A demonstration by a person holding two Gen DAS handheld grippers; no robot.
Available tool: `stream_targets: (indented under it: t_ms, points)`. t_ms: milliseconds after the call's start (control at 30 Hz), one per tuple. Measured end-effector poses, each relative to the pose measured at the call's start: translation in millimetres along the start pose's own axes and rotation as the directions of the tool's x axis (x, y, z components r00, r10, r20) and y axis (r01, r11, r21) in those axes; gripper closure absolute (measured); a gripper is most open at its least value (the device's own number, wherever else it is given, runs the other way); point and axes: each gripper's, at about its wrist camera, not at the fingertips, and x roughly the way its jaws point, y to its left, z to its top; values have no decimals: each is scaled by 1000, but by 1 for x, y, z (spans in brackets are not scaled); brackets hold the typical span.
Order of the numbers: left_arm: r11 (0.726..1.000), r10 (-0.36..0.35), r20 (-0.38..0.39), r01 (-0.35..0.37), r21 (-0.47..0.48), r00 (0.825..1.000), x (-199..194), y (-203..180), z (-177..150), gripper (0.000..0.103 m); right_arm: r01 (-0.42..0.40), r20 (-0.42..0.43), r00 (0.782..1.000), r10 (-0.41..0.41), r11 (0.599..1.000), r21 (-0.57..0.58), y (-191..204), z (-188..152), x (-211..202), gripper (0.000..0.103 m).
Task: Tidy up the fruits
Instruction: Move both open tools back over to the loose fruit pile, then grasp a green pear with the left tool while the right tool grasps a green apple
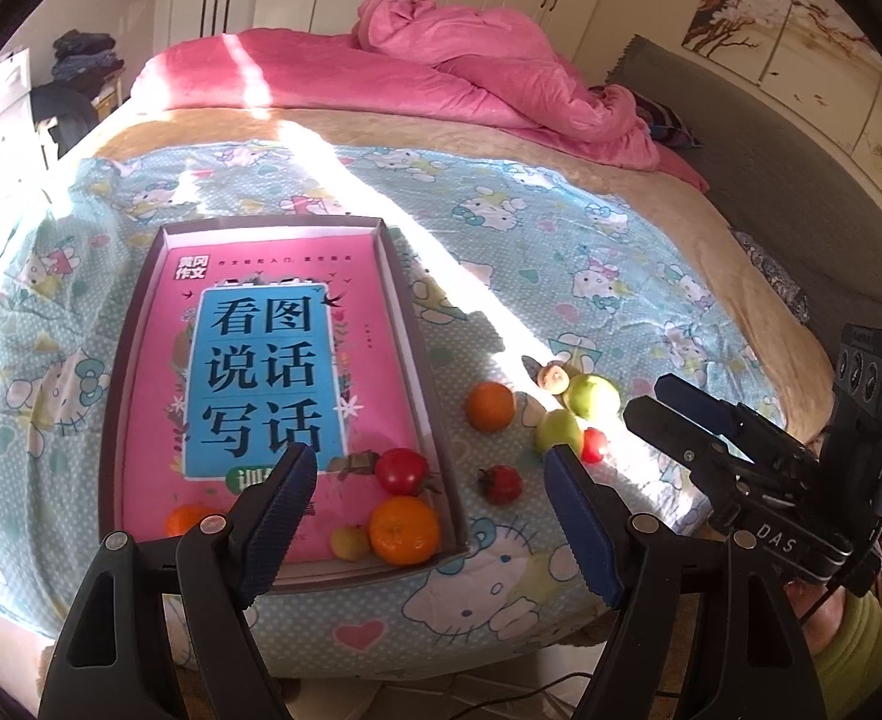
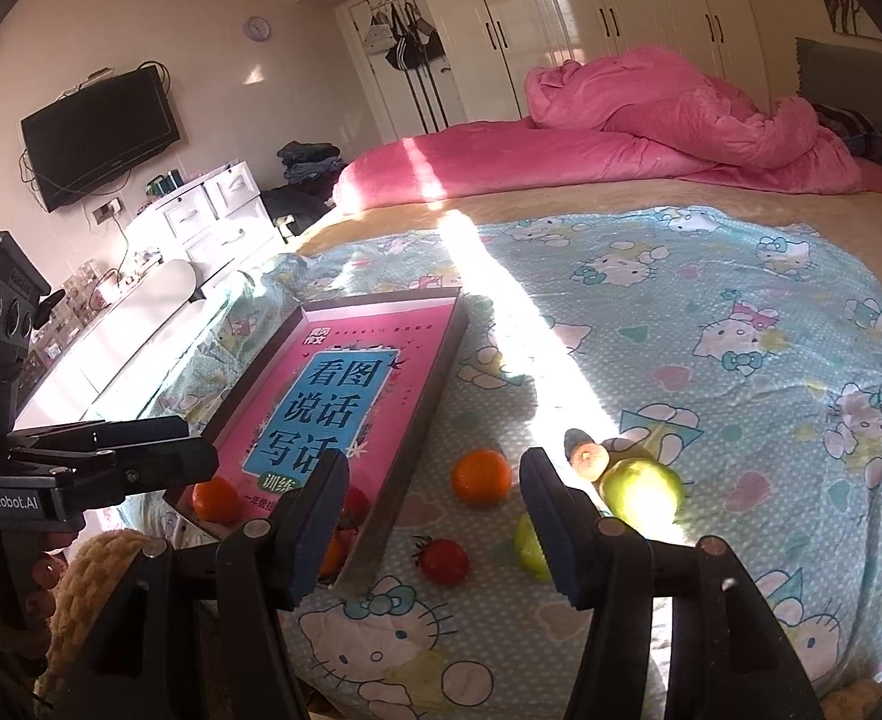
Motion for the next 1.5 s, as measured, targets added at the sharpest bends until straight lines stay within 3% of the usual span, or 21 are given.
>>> stream_targets:
  t_ms: [467, 767, 1133, 1500]
  points:
    - [996, -29, -41, 32, 82, 999, 15, -45, 0, 24, 93, 52, 994, -100, 987, 132, -60, -2, -32, 43]
    - [991, -43, -65, 51, 121, 997, 25, -73, 5, 24, 118, 53, 990, -128, 979, 169, -78, -6, -42, 42]
    - [990, -25, -110, 40, 137, 994, 46, -93, 16, 24, 109, 21, 993, -116, 974, 201, -102, -14, -46, 41]
    - [996, -51, -172, 62, 57, 984, 69, -88, 25, 24, 79, 2, 997, -81, 978, 193, -111, -7, -34, 41]
